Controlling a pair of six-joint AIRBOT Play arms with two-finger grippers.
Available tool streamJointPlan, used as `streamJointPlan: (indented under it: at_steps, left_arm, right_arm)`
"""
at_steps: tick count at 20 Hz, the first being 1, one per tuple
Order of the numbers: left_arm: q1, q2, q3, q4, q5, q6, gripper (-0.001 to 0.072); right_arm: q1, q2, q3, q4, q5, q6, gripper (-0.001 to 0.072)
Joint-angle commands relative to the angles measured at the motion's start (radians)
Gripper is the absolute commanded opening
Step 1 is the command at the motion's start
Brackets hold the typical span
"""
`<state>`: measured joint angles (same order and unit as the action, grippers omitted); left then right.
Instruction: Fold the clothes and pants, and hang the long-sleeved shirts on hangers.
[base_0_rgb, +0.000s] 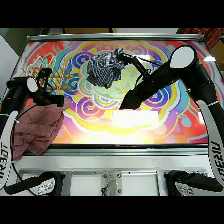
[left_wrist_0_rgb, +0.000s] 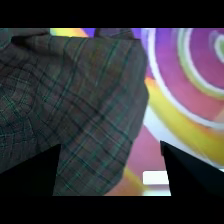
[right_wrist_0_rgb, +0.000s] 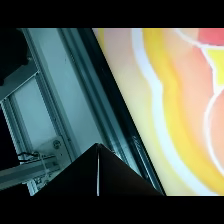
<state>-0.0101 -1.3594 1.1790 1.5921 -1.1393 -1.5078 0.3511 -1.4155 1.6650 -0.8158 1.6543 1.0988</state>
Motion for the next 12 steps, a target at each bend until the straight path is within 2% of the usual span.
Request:
streamJointPlan:
  at_steps: [1,2,3,4,5,9,12]
  left_arm:
    - [0.009,-0.083,-0.089,0.092,0.104,-0.034,0.0691]
    - [0.009,-0.102,-0.094,0.092,0.099,-0.035,0.0677]
    - [0.009,-0.116,-0.092,0.092,0.084,-0.034,0.0456]
    - [0.009,-0.120,-0.092,0.092,0.066,-0.034,0.0131]
    - [0.009,-0.115,-0.091,0.091,0.056,-0.034,0.0017]
    - [-0.070,0.050,-0.091,0.079,0.033,-0.034,0.0016]
    - [-0.248,0.259,-0.090,0.043,0.001,-0.036,0.0016]
  right_arm:
    - [0.000,-0.001,0.000,0.000,0.000,0.000,0.0021]
    - [0.000,-0.001,0.000,0.000,0.000,0.000,0.0022]
    - [0.000,-0.001,0.000,0.001,0.000,0.000,0.0021]
    - [0.000,-0.001,0.000,0.000,0.000,0.000,0.0022]
    - [0.000,-0.001,0.000,0.001,0.000,0.000,0.0021]
    - [0.000,-0.001,0.000,0.002,0.000,-0.004,0.0021]
    - [-0.038,0.016,0.002,-0.060,-0.007,0.009,0.0018]
